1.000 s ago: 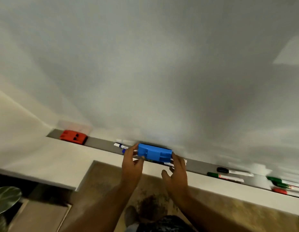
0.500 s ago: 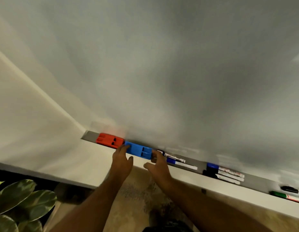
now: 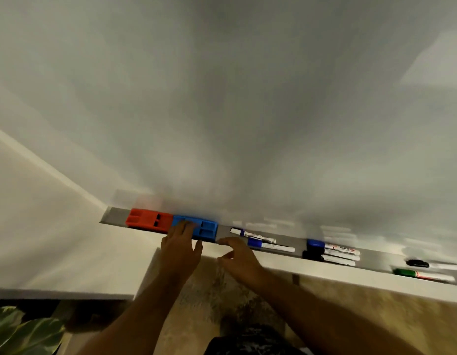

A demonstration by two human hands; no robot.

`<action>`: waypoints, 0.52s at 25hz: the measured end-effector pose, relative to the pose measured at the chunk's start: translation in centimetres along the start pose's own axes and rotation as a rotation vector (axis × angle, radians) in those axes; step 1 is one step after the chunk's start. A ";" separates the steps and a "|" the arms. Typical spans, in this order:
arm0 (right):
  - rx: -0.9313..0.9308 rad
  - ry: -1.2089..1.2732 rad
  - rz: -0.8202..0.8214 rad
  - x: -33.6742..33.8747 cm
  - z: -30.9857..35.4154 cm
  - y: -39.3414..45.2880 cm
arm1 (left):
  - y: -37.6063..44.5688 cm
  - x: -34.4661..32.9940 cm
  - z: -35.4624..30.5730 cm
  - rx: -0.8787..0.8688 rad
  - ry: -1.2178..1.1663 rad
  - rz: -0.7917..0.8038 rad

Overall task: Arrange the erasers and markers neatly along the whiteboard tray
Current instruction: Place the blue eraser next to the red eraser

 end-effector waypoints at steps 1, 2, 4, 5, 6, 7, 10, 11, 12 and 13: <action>0.004 -0.036 -0.021 0.9 -1.4 -0.7 | 0.1 -0.7 -1.2 -0.090 -0.004 0.046; -0.001 -0.074 -0.049 1.8 -2.8 -1.5 | 0.2 -1.3 -2.5 -0.172 -0.017 0.089; -0.019 -0.158 -0.156 3.9 -5.2 -2.9 | 0.4 -2.3 -4.7 -0.265 -0.086 0.132; -0.034 -0.192 -0.233 5.0 -6.1 -3.5 | 0.6 -2.8 -5.7 -0.289 -0.117 0.139; -0.048 -0.219 -0.310 6.2 -7.0 -4.2 | 0.8 -3.2 -6.7 -0.300 -0.134 0.143; -0.058 -0.248 -0.376 7.3 -7.8 -4.7 | 0.9 -3.6 -7.6 -0.293 -0.143 0.145; -0.103 -0.289 -0.489 10.2 -9.8 -5.8 | 1.5 -4.3 -9.2 -0.203 -0.161 0.142; -0.113 -0.289 -0.513 10.8 -10.3 -6.0 | 1.6 -4.5 -9.4 -0.175 -0.160 0.134; -0.106 -0.305 -0.538 11.3 -10.8 -6.1 | 1.7 -4.7 -9.5 -0.154 -0.146 0.130; -0.081 -0.338 -0.560 11.5 -11.0 -6.1 | 1.7 -4.8 -9.5 -0.144 -0.119 0.134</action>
Point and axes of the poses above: each hand's wrist, its own y-axis towards the middle knuckle, its own x-axis out of the back of the hand, z = x × y, the point moved 3 cm from there along y, towards the middle knuckle, and after that the axes turned 7 degrees about -y, right-handed, at the moved point
